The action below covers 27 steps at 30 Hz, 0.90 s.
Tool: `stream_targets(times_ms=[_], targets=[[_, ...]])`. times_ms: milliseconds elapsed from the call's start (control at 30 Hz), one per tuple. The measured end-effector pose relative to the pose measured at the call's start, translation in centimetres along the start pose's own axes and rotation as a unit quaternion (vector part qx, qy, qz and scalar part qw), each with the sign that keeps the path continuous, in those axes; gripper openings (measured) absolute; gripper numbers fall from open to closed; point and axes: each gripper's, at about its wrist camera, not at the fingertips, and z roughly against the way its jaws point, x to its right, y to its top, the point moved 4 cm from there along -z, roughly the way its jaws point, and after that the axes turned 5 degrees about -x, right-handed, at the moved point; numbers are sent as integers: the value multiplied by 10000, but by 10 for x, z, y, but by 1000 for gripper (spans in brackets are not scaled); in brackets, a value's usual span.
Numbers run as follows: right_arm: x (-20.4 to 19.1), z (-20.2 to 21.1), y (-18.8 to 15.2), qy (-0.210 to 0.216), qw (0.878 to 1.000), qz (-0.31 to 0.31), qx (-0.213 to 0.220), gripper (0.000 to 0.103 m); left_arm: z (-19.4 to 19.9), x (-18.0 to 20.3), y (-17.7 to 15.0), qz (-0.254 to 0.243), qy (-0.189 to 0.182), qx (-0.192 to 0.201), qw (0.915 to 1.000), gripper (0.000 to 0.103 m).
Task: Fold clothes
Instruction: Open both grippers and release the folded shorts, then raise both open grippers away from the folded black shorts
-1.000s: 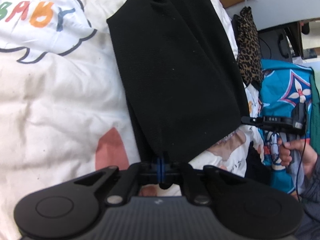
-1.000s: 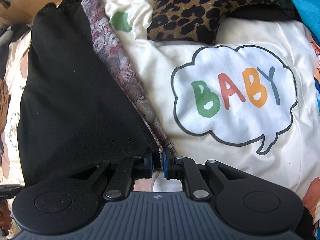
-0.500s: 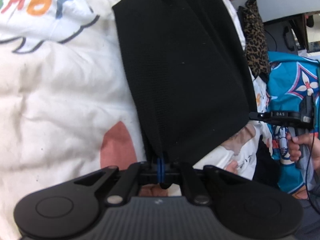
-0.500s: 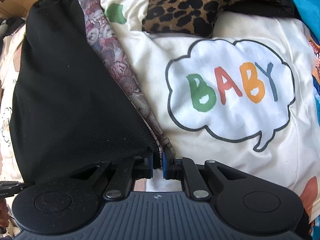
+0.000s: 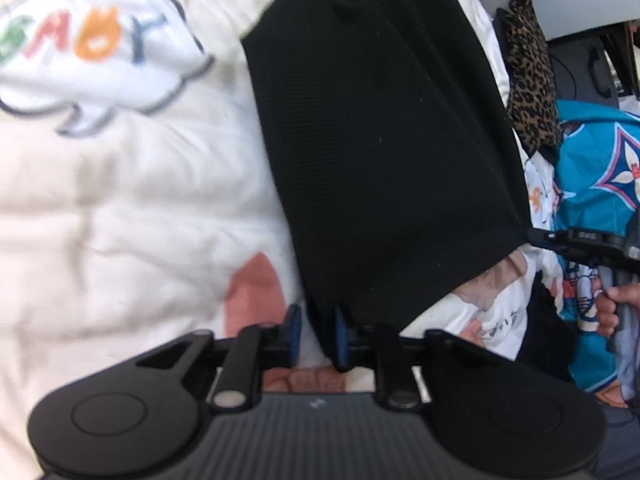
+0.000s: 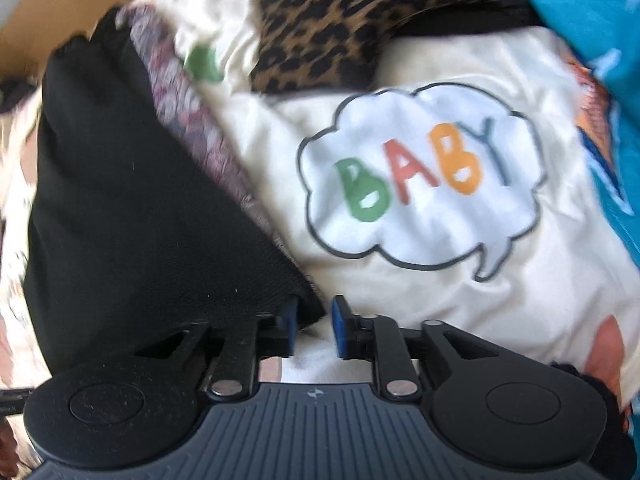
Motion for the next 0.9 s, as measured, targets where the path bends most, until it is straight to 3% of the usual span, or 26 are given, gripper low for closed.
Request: stream_targets(times_ms=[200,433,633,700,900], targets=[[-1,39,-4,349,9981,-344,364,24,59,-11,10,-4,377,321,9988,29],[-23,63,3,735,9951,-143,653,28,123,-7,45,-92,990,528,9936,29],[-37,88,4,976,9913,-8,887,29,167,34,91,14,1160,732,9905,32],[-42,93,5,997,9905,82,939,30,188,46,107,13,1160,807,9900,37],[-44,105,5,1186,9866,35,1117,30,242,92,153,-178,1307,1092,9852,39]])
